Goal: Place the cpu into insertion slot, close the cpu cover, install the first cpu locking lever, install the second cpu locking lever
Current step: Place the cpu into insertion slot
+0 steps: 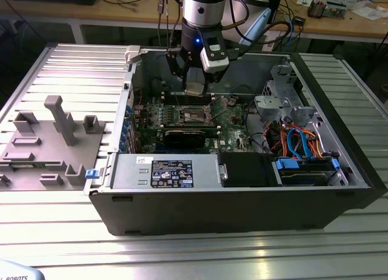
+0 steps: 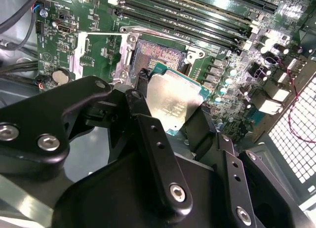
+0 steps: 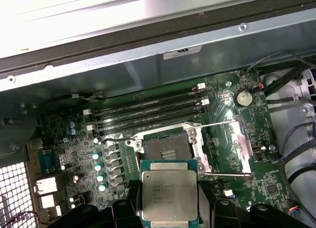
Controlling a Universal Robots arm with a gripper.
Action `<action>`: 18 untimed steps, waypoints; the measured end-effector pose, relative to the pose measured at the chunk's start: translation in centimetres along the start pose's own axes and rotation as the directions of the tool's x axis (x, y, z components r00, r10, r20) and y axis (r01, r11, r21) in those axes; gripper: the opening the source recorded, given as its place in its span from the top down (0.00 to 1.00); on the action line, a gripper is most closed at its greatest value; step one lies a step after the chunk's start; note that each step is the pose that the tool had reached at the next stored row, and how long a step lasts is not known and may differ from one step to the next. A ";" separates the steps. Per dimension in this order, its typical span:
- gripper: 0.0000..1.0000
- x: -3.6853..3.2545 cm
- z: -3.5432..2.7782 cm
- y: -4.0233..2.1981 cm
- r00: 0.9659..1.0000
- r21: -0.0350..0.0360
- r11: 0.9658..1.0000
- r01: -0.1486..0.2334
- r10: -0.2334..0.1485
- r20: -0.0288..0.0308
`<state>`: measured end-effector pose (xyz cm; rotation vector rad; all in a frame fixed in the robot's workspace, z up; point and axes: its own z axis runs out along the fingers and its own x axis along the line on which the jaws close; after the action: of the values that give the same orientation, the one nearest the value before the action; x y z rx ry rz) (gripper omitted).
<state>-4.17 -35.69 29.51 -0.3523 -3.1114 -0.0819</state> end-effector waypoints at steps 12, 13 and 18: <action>0.45 0.00 0.00 0.00 1.000 0.000 1.000 -0.026 0.026 0.001; 0.45 0.00 0.00 0.00 1.000 0.000 1.000 -0.029 0.029 0.002; 0.45 0.00 0.00 0.00 0.999 0.000 0.999 -0.042 0.042 0.002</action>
<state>-4.17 -35.69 29.50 -0.4173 -3.1046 -0.0806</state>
